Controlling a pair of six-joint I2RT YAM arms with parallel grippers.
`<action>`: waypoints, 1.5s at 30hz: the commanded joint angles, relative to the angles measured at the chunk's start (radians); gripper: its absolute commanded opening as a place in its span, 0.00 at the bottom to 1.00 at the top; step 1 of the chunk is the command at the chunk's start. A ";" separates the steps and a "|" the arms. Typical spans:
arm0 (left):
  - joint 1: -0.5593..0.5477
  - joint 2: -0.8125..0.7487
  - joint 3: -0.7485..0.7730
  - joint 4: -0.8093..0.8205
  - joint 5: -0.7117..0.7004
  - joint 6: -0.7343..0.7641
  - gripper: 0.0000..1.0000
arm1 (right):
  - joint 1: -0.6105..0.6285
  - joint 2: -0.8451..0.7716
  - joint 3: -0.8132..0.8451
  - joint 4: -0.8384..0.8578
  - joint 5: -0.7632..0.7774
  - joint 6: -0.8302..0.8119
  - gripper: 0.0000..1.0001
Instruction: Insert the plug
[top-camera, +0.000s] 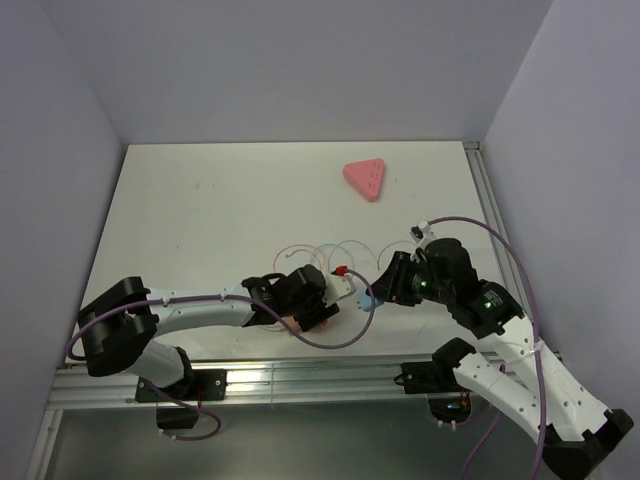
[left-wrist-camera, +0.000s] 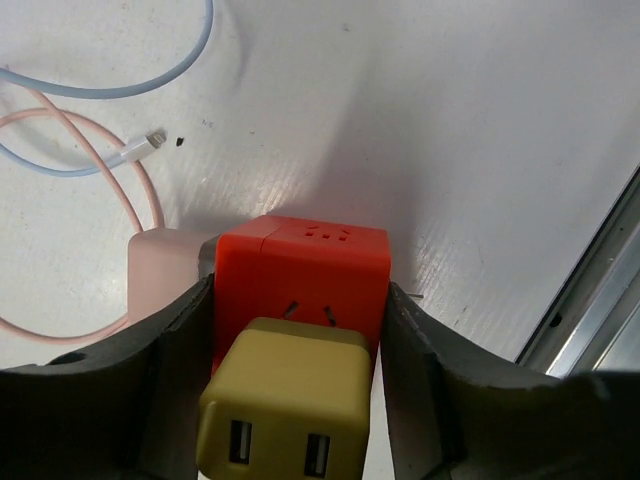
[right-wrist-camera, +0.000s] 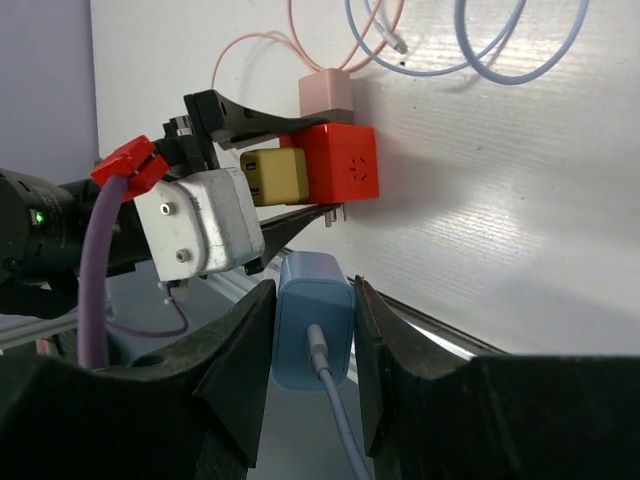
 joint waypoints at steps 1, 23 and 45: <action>-0.003 -0.051 -0.035 0.018 -0.004 -0.019 0.00 | -0.003 0.006 -0.025 0.069 -0.051 0.011 0.00; -0.086 -0.291 -0.604 1.164 0.092 -0.156 0.00 | 0.081 0.196 0.006 0.088 -0.074 -0.022 0.00; -0.094 -0.393 -0.631 1.106 0.109 -0.070 0.00 | 0.170 0.184 -0.102 0.298 -0.048 0.106 0.00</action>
